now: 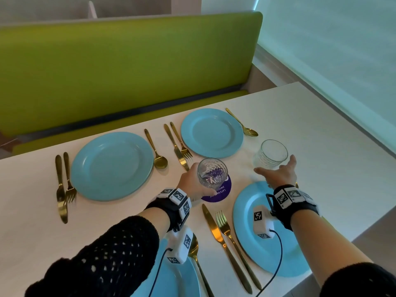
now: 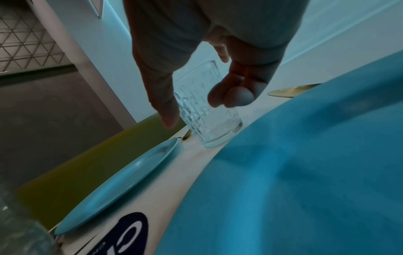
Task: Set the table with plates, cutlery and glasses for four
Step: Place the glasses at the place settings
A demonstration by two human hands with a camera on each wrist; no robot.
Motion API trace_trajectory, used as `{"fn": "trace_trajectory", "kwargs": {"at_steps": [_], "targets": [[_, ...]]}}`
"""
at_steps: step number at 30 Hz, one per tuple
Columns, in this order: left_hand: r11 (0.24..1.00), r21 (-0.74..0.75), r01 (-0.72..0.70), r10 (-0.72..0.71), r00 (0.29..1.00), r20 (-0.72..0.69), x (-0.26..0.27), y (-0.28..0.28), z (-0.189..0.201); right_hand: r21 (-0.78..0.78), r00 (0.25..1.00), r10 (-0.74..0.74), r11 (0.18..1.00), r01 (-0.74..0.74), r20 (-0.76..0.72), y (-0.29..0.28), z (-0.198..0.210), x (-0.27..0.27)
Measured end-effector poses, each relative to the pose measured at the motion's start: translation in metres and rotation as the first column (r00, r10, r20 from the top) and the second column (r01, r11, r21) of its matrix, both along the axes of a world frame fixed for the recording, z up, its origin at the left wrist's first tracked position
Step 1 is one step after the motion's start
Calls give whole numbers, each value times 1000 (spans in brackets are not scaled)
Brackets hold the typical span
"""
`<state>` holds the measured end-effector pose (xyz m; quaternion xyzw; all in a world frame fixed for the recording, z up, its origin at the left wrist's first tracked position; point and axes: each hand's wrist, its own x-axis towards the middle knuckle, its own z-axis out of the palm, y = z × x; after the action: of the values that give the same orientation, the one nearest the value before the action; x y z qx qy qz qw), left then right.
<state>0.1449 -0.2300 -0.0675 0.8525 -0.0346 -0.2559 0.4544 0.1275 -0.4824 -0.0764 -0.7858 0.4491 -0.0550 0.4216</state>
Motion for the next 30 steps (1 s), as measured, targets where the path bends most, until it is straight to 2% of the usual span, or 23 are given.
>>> {"fn": "trace_trajectory", "kwargs": {"at_steps": [9,12,15,22,27,30], "targets": [[997,64,43,-39,997,-64,-4,14,8,-55,998,17,998,-14,62,16,29,-23],[995,87,40,-38,999,-25,-10,33,21,-77,997,23,997,-16,80,40,48,-34],[999,43,-12,11,1000,21,-19,64,36,-91,992,46,995,-36,116,76,67,-48],[971,-164,-174,197,971,134,-70,179,81,-84,967,135,989,-120,214,224,101,-96],[945,-191,-265,306,922,237,-106,287,101,-72,913,385,923,-378,132,351,94,-117],[913,-178,-367,406,858,315,-119,351,109,-10,824,565,825,-565,53,425,82,-122]]}}
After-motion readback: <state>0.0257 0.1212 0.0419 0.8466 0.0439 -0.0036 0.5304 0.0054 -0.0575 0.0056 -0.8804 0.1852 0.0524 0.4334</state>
